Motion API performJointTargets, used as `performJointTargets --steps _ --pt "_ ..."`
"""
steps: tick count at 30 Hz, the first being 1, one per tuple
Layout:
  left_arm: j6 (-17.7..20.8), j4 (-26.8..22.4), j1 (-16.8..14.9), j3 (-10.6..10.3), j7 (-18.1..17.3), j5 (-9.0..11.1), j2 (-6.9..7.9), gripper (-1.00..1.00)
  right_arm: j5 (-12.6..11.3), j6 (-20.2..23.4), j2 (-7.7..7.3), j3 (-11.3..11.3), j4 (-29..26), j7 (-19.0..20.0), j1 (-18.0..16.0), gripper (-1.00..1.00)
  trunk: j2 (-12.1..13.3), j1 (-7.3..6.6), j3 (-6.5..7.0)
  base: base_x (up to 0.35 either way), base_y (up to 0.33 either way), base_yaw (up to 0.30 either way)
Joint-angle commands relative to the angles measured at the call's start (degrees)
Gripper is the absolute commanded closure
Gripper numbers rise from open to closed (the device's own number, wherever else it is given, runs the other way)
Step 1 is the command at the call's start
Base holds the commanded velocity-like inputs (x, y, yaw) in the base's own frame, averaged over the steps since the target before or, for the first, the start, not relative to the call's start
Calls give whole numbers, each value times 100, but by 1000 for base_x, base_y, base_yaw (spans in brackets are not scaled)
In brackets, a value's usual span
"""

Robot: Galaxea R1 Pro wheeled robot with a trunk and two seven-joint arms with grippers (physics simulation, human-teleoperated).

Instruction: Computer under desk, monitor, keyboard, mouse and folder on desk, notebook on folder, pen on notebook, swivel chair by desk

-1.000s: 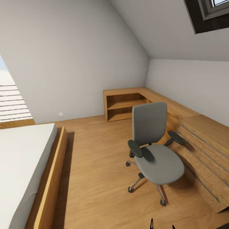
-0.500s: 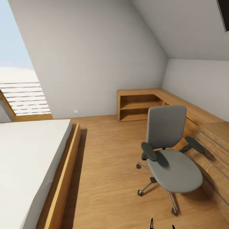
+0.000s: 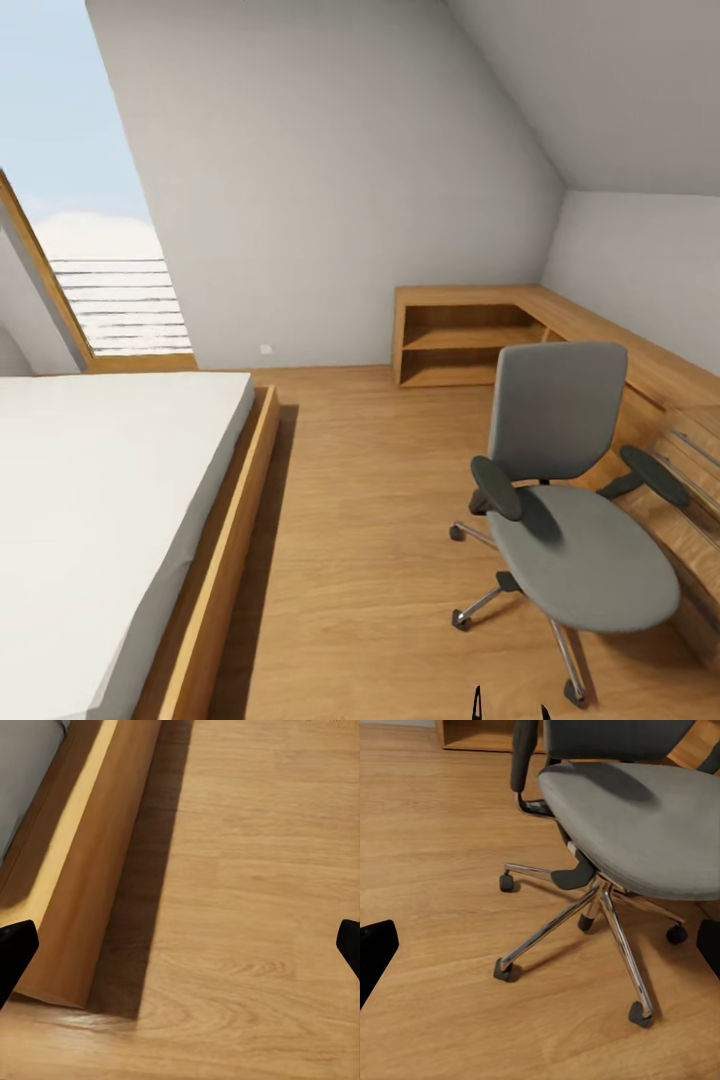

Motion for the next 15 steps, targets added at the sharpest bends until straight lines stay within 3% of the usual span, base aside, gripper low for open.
performJointTargets --steps 1,15 --pt "-8 0 -4 -48 56 0 0 -100 -21 -13 3 48 11 -31 -4 -100 -3 0 3 0 0 21" --pt "-15 0 -3 -47 56 0 0 -100 -10 -13 -118 58 11 -22 -3 -100 -3 0 130 0 0 -9"
